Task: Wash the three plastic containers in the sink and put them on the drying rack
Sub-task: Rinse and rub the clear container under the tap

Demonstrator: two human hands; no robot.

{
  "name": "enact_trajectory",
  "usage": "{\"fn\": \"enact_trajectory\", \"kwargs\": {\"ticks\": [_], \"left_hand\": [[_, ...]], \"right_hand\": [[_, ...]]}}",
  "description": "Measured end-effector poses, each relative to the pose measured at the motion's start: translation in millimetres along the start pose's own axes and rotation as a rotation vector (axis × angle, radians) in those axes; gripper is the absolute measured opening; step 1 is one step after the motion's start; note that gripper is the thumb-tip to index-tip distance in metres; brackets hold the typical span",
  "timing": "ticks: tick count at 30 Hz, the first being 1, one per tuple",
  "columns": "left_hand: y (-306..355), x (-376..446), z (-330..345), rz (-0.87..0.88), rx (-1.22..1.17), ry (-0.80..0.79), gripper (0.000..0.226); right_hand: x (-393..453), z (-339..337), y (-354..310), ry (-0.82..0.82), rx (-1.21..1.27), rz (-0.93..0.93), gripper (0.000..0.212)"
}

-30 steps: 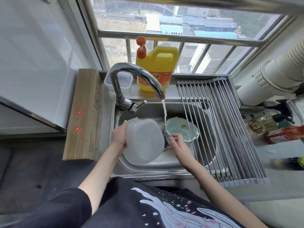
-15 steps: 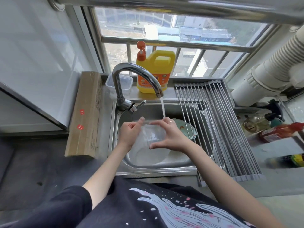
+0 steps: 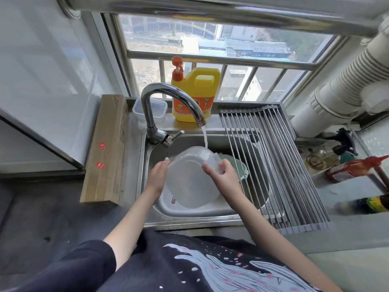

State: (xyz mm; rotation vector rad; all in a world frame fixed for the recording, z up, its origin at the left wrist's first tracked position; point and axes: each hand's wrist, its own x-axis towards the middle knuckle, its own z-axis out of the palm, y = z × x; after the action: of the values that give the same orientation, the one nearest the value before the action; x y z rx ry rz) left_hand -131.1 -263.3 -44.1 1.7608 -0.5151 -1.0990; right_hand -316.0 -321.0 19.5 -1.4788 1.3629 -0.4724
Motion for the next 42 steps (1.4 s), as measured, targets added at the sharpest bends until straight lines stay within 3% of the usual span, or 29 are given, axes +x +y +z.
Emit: {"fn": "enact_trajectory", "kwargs": {"ticks": [5,8,10,13,16,19,24,27,29,33,36,42], "left_hand": [[-5,9,-4,-0.065,0.038,-0.003,0.047],[-1,9,-3,-0.198,-0.109,-0.030,0.052],[0,9,-4,-0.307,-0.159,-0.062,0.058],[-10,9,-6,-0.481,-0.110,-0.296,0.071],[-3,-3,-2,-0.530,-0.161,-0.611,0.053],[10,-9,5,-0.546,-0.221,-0.677,0.045],[34,-15,31,-0.558,-0.321,-0.759,0.044],[54,-21,76,-0.497,-0.357,-0.735,0.047],[67,-23,109,-0.410,-0.347,-0.624,0.068],[94,-2,169,-0.167,-0.112,-0.547,0.089],[107,36,200,-0.066,-0.045,-0.417,0.097],[100,97,233,-0.023,0.236,-0.233,0.082]], "right_hand": [[0,13,3,0.016,0.006,0.064,0.055],[-1,12,6,0.034,-0.055,0.058,0.054],[-2,6,7,-0.033,0.043,0.146,0.060],[3,-8,13,-0.259,0.368,0.484,0.075],[1,-22,22,-0.395,0.573,0.676,0.063],[-3,-34,32,-0.349,0.736,0.734,0.055],[-9,-66,52,-0.067,0.795,0.608,0.035],[-1,-87,58,0.089,0.818,0.479,0.026],[15,-102,58,0.274,0.786,0.369,0.031],[76,-124,48,0.496,0.733,0.256,0.038],[133,-137,39,0.506,0.632,0.194,0.040],[209,-146,32,0.418,0.357,0.118,0.043]]}}
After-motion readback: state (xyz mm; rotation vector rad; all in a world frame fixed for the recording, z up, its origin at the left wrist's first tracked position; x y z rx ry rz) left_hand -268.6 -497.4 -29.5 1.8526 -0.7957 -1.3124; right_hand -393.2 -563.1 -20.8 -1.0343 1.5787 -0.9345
